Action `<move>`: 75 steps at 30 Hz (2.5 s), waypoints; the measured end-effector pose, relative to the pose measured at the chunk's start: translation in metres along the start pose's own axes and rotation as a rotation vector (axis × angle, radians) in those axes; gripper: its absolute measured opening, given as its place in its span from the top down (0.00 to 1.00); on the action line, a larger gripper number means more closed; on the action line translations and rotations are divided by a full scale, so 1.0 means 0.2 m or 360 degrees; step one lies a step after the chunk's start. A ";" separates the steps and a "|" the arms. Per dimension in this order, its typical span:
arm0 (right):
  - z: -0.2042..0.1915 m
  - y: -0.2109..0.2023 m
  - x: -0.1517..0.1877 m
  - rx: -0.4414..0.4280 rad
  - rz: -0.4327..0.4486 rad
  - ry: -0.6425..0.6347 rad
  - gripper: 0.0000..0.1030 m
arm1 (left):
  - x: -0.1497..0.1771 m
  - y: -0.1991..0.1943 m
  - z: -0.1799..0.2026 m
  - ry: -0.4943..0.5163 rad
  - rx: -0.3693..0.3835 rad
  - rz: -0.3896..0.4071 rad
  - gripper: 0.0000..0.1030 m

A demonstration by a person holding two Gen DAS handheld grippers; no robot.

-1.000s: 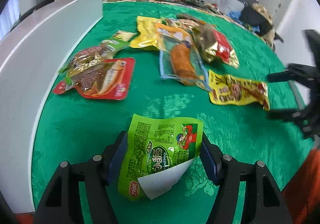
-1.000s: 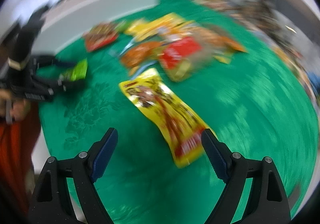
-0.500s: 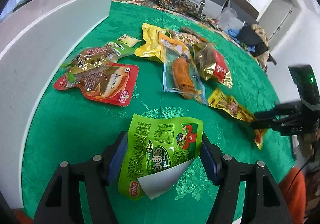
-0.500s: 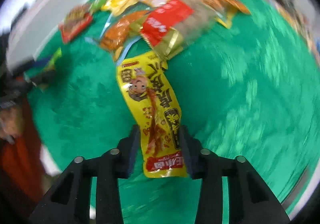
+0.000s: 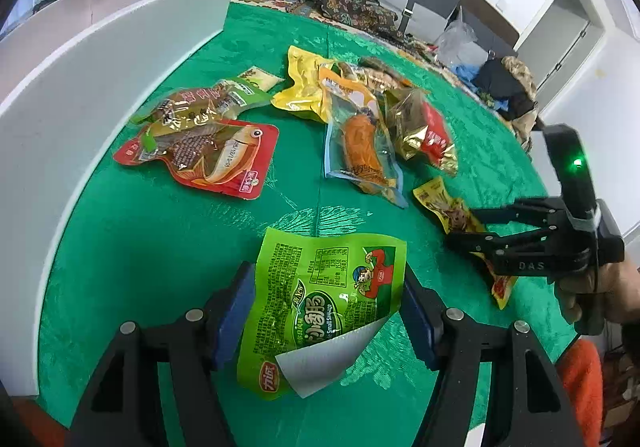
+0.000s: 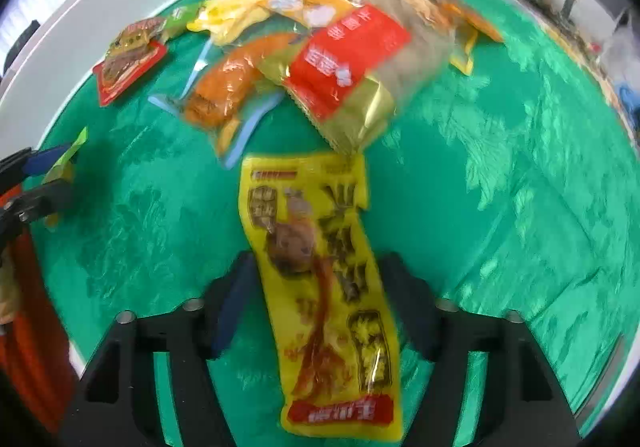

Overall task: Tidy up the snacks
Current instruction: 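Grasp the long yellow strip packet with the right tool while the left tool holds the green packet, then carry both packets into the white box and open both tools, then move both tools back over the remaining snack packets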

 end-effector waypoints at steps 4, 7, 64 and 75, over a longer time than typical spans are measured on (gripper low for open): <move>0.00 -0.07 0.04 -0.0014 -0.0011 0.0164 0.54 | -0.01 -0.04 -0.04 -0.0079 0.0063 0.0005 0.35; 0.03 -0.21 0.13 -0.0166 0.0134 0.0347 0.54 | -0.05 -0.08 -0.06 -0.0154 0.0126 0.0007 0.35; 0.56 -0.37 0.43 0.0560 0.0777 0.0904 0.19 | -0.38 -0.34 -0.54 0.0028 -0.0944 0.0298 0.11; 0.54 -0.34 0.43 0.0562 0.0766 0.0901 0.17 | -0.26 -0.66 0.03 0.0176 -0.0904 0.0807 0.00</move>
Point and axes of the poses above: each gripper's, at about its wrist camera, not at the fingertips, and y roughly the way its jaws point, z to its right, x to its underside, the point moved 3 cm from there along y, roughly the way its jaws point, and after that the axes turned 14 degrees about -x, right-handed, at the moved point
